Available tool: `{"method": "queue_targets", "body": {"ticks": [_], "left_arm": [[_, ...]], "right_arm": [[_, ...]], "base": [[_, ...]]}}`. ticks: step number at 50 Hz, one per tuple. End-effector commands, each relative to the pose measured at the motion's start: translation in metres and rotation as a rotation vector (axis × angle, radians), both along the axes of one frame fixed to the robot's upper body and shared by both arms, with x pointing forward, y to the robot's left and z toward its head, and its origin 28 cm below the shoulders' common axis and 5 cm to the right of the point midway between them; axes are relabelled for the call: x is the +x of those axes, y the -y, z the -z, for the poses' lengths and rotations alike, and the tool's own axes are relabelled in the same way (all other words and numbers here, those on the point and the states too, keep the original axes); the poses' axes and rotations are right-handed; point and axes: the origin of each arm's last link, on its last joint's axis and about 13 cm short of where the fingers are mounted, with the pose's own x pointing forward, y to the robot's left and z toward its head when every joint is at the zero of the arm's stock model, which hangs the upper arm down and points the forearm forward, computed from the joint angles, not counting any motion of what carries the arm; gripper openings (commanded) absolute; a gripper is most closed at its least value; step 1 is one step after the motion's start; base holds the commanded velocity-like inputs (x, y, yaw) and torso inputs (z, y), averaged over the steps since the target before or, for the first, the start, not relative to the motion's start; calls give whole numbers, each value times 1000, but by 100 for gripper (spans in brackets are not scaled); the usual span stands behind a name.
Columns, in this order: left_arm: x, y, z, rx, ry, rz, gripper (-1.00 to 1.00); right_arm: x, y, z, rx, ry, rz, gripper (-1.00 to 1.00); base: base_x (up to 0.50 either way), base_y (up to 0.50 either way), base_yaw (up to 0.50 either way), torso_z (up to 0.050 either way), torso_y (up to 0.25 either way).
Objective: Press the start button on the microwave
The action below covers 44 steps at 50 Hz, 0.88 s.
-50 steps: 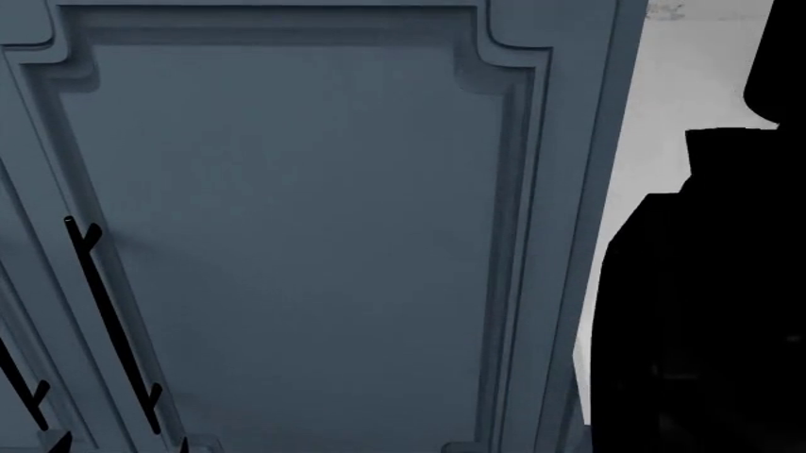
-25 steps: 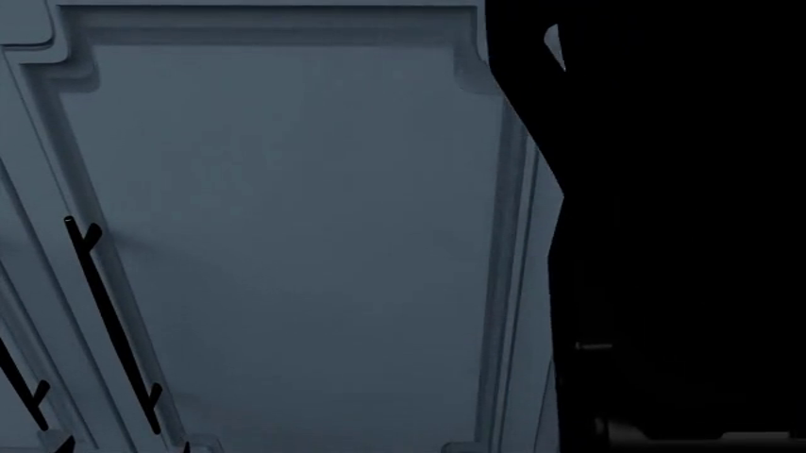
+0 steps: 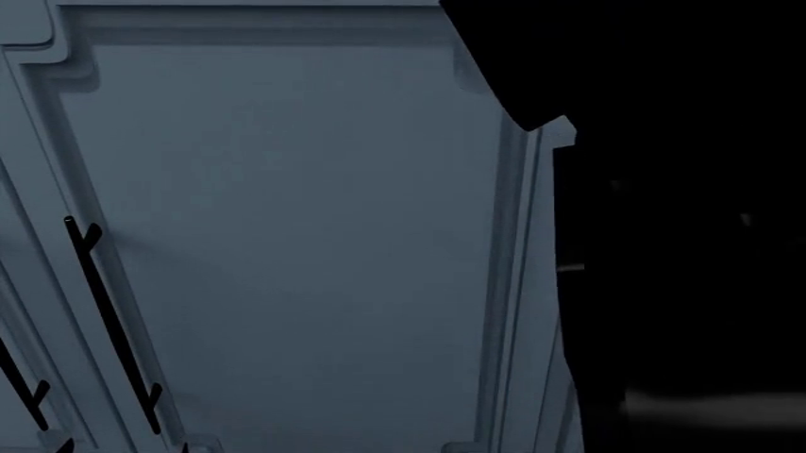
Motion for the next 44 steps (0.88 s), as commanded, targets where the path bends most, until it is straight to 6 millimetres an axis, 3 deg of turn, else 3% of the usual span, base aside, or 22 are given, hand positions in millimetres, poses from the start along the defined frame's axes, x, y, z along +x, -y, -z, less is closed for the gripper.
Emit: {"method": "queue_targets", "body": {"ticks": [1,28,44], "left_arm": [[1,-1,3,-4,-5,0,100],[-2,-2,4,4,-9,-9,100],[-2,-4,6,5,-16,-19,100]], "right_arm": [[-2,4,-1,-24,12,107,-100],[-2,9,-10,-37,63,112,-100],[19,12,-5,18,18,77,-100]], "base": [[0,0,0,0,0],[1,0,0,0,0],[9,2,5,1,0]]}}
